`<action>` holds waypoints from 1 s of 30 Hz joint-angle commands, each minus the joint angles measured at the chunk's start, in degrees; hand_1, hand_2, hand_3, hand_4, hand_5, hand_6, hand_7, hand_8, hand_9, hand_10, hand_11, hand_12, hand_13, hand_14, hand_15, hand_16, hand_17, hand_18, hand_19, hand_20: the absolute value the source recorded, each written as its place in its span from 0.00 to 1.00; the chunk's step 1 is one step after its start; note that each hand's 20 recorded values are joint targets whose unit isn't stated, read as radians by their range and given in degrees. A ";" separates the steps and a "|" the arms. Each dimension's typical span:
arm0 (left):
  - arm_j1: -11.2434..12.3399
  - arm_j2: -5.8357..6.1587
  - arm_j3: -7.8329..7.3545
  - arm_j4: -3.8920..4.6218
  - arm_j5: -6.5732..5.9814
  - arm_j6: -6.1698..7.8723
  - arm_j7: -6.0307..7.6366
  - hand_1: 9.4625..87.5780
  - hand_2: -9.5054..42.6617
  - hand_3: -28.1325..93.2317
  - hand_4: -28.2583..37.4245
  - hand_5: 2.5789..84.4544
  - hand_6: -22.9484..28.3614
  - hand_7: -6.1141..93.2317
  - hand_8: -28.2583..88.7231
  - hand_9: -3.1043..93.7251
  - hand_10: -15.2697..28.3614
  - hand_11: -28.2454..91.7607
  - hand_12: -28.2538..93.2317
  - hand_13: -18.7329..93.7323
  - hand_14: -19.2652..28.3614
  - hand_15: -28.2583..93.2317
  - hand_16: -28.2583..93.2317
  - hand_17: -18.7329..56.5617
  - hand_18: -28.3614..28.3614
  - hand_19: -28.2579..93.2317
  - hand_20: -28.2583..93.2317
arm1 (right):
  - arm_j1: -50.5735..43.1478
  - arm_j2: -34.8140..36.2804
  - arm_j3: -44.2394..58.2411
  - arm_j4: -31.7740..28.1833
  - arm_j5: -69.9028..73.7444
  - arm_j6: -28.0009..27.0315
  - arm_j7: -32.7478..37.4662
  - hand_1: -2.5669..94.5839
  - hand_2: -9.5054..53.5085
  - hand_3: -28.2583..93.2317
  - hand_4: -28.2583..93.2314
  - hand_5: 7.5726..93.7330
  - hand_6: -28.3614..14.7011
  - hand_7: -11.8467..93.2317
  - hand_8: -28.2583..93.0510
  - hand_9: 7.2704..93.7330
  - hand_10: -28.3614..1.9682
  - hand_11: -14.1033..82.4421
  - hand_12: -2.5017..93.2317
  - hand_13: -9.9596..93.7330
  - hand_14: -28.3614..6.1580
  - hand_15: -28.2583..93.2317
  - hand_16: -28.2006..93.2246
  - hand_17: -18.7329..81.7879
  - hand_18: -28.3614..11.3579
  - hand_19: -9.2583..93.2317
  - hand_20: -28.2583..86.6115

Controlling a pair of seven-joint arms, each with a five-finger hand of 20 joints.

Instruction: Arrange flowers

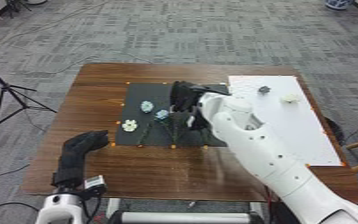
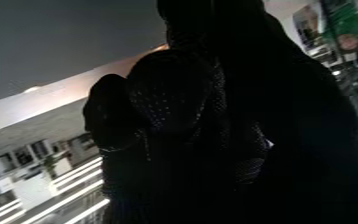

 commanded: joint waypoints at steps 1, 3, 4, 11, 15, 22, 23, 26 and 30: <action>2.01 -0.02 -1.02 -1.13 -0.51 -0.06 0.44 0.26 0.30 0.79 0.07 0.67 0.42 0.27 0.16 0.61 0.67 0.46 0.35 0.57 0.77 0.52 0.24 0.30 0.77 0.45 0.43 | 0.19 2.14 -1.23 -2.97 1.19 -1.42 1.15 0.62 0.00 0.70 0.10 0.74 0.63 0.38 0.34 0.89 0.66 0.24 0.49 0.91 0.73 0.71 0.54 0.73 0.33 1.00 0.70; 2.20 -0.06 -1.09 -1.22 -0.36 -0.15 0.43 0.26 0.30 0.79 0.07 0.67 0.42 0.27 0.16 0.61 0.67 0.46 0.35 0.57 0.77 0.52 0.24 0.30 0.77 0.45 0.43 | 0.23 2.56 -1.03 -3.46 1.77 -2.32 1.57 0.62 0.00 0.70 0.10 0.73 0.62 0.38 0.34 0.87 0.65 0.24 0.48 0.90 0.72 0.72 0.54 0.73 0.33 1.00 0.70; 2.31 -0.13 -1.13 -1.26 -0.25 -0.21 0.40 0.26 0.29 0.79 0.07 0.67 0.42 0.27 0.16 0.61 0.67 0.46 0.35 0.57 0.76 0.52 0.24 0.30 0.77 0.45 0.43 | 0.28 2.72 -0.97 -3.55 1.84 -2.52 1.55 0.61 0.00 0.70 0.10 0.72 0.62 0.37 0.34 0.87 0.64 0.24 0.48 0.90 0.71 0.72 0.54 0.72 0.32 1.00 0.71; 0.75 -0.28 -0.64 -0.53 0.32 -0.97 -0.57 0.26 0.27 0.79 0.08 0.66 0.43 0.27 0.16 0.61 0.67 0.46 0.35 0.57 0.77 0.52 0.24 0.30 0.77 0.45 0.43 | 1.15 3.02 0.25 -2.91 1.46 -4.68 -0.12 0.53 0.00 0.75 0.09 0.65 0.63 0.33 0.28 0.74 0.52 0.35 0.30 0.87 0.67 0.73 0.53 0.71 0.31 1.00 0.71; 0.44 -0.32 -0.58 -0.39 0.56 -1.33 -0.77 0.26 0.26 0.79 0.08 0.66 0.43 0.27 0.16 0.61 0.67 0.46 0.35 0.57 0.77 0.52 0.24 0.30 0.77 0.45 0.43 | 1.73 3.95 0.66 -3.96 0.85 -6.17 -0.20 0.47 0.00 0.77 0.09 0.59 0.62 0.29 0.17 0.68 0.48 0.32 0.25 0.87 0.66 0.73 0.53 0.71 0.30 1.00 0.71; 2.09 -0.26 -1.16 -1.10 0.37 -1.97 -0.34 0.26 0.25 0.79 0.09 0.66 0.42 0.27 0.16 0.60 0.67 0.46 0.35 0.57 0.77 0.52 0.24 0.30 0.77 0.45 0.43 | 1.74 10.21 3.47 -10.22 -2.20 -5.67 -1.50 0.41 0.00 0.76 0.10 0.51 0.61 0.25 0.18 0.64 0.43 0.27 0.24 0.87 0.66 0.74 0.52 0.71 0.29 1.00 0.72; 1.57 -0.34 -0.97 -0.85 0.49 -2.15 -0.47 0.26 0.25 0.79 0.09 0.66 0.42 0.27 0.16 0.60 0.67 0.46 0.35 0.57 0.76 0.52 0.24 0.30 0.77 0.45 0.43 | 1.61 11.76 3.99 -10.73 -2.73 -4.02 -1.66 0.40 0.00 0.76 0.10 0.50 0.60 0.24 0.18 0.63 0.42 0.27 0.24 0.87 0.66 0.74 0.52 0.71 0.28 1.00 0.72; 1.56 -0.42 -0.84 -0.87 0.51 -2.03 -0.32 0.27 0.25 0.79 0.09 0.66 0.42 0.27 0.16 0.60 0.67 0.46 0.35 0.57 0.77 0.52 0.24 0.30 0.77 0.45 0.43 | -0.13 16.35 6.36 -11.96 -5.65 0.83 -2.23 0.36 0.00 0.76 0.10 0.47 0.59 0.22 0.19 0.60 0.40 0.25 0.24 0.85 0.63 0.73 0.52 0.70 0.27 1.00 0.72; 1.87 -0.44 -0.83 -0.92 0.41 -1.75 -0.31 0.27 0.25 0.79 0.09 0.66 0.42 0.27 0.16 0.60 0.67 0.46 0.35 0.57 0.77 0.52 0.24 0.30 0.77 0.45 0.43 | -1.56 21.95 7.61 -9.61 -10.00 7.07 -1.02 0.34 0.00 0.75 0.10 0.45 0.59 0.22 0.20 0.58 0.38 0.24 0.24 0.83 0.60 0.74 0.53 0.68 0.25 1.00 0.72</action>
